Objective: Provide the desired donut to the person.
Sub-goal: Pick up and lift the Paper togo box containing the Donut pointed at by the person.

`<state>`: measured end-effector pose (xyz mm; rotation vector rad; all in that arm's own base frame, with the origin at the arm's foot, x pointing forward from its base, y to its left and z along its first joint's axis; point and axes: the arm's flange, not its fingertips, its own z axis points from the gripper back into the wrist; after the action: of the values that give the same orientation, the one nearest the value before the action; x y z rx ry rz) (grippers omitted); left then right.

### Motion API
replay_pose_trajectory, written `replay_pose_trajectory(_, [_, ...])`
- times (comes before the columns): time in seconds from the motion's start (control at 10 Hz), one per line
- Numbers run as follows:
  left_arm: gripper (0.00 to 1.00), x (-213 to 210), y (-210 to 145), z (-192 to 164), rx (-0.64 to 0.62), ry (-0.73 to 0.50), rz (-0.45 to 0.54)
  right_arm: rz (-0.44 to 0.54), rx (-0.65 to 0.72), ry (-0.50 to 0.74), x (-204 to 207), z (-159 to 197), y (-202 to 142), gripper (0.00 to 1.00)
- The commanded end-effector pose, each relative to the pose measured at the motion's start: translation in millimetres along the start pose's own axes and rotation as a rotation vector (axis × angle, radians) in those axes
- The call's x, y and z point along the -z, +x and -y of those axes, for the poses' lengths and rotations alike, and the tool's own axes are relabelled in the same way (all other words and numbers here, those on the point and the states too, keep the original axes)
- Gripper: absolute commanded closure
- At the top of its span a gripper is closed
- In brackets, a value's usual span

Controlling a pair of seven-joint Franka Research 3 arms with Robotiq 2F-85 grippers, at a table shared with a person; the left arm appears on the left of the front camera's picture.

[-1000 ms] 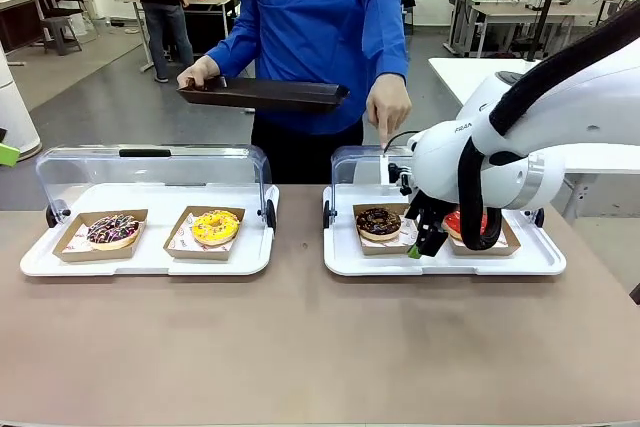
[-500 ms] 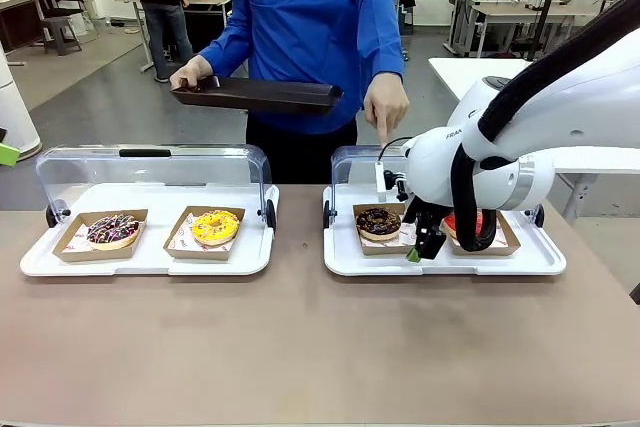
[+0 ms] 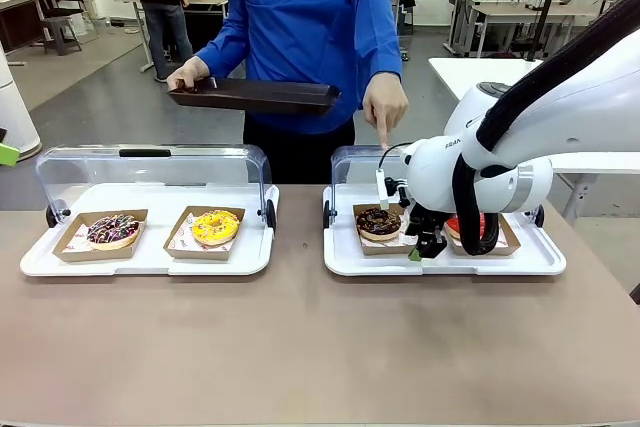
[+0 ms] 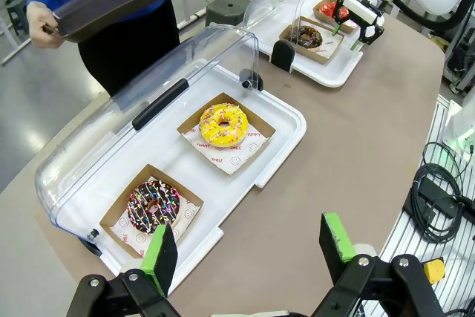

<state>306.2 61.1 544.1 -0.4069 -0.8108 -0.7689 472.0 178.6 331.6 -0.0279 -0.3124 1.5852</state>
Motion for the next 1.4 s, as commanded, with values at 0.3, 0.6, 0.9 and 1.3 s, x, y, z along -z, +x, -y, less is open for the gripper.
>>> replay_pose_trajectory(0.3, [0.0,0.0,-0.1,-0.6,-0.006,-0.004,0.005,-0.038,0.01,0.005,9.9,11.8,4.0,1.0])
replay_pose_trajectory(0.6, [0.0,0.0,-0.1,-0.6,-0.006,-0.004,0.005,-0.037,0.002,0.027,9.2,13.7,5.3,1.0])
replay_pose_trajectory(0.9, [0.0,0.0,-0.1,-0.6,-0.006,-0.004,0.005,0.03,-0.021,-0.003,-28.8,-0.2,-2.4,1.0])
replay_pose_trajectory(1.3, [0.0,0.0,-0.1,-0.6,-0.006,-0.004,0.005,0.105,-0.055,0.026,-147.6,-69.4,-7.2,1.0])
